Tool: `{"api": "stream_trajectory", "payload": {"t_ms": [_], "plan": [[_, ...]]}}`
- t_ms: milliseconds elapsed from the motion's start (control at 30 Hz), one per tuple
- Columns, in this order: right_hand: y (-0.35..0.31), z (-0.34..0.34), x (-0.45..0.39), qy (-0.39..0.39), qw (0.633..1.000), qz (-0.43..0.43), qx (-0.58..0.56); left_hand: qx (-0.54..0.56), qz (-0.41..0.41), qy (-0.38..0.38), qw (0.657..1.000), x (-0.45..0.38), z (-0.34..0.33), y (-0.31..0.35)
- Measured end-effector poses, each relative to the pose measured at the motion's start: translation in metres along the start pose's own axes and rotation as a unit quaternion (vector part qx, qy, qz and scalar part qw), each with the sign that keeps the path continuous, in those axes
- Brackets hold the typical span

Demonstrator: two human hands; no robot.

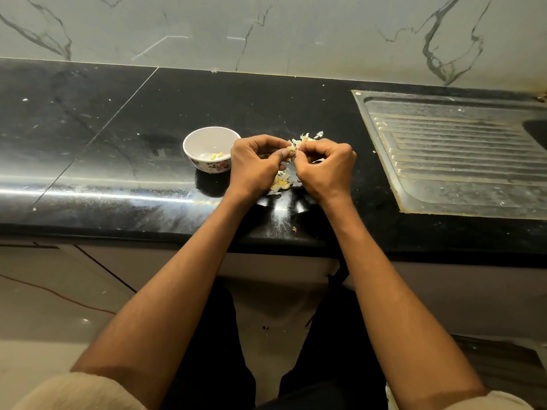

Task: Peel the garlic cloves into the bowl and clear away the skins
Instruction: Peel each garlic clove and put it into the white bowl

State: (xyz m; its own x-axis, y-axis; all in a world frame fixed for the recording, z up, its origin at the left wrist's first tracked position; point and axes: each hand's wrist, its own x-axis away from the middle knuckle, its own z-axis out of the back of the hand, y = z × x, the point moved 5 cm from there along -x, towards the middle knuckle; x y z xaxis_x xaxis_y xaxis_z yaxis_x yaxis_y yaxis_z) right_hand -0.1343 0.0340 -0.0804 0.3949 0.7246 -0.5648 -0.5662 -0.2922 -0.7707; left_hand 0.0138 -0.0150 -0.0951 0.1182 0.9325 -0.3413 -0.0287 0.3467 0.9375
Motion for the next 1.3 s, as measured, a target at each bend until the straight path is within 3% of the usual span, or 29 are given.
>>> {"api": "stream_trajectory", "payload": {"t_ms": [400,533,767,1300], "plan": [[-0.004,0.002,0.001,0.016,0.999,0.033,0.015,-0.028,-0.029,-0.040,0.998,0.000,-0.004,0.001],[0.002,0.001,0.000,0.021,0.999,-0.019,-0.034,-0.010,-0.031,-0.032,0.999,0.001,-0.004,0.003],[0.008,-0.004,0.000,-0.042,0.977,-0.142,-0.155,0.012,-0.026,-0.002,1.000,0.001,0.000,0.003],[0.009,-0.007,0.001,-0.073,0.972,-0.156,-0.161,-0.042,-0.032,-0.025,0.998,0.000,-0.001,0.001]]}}
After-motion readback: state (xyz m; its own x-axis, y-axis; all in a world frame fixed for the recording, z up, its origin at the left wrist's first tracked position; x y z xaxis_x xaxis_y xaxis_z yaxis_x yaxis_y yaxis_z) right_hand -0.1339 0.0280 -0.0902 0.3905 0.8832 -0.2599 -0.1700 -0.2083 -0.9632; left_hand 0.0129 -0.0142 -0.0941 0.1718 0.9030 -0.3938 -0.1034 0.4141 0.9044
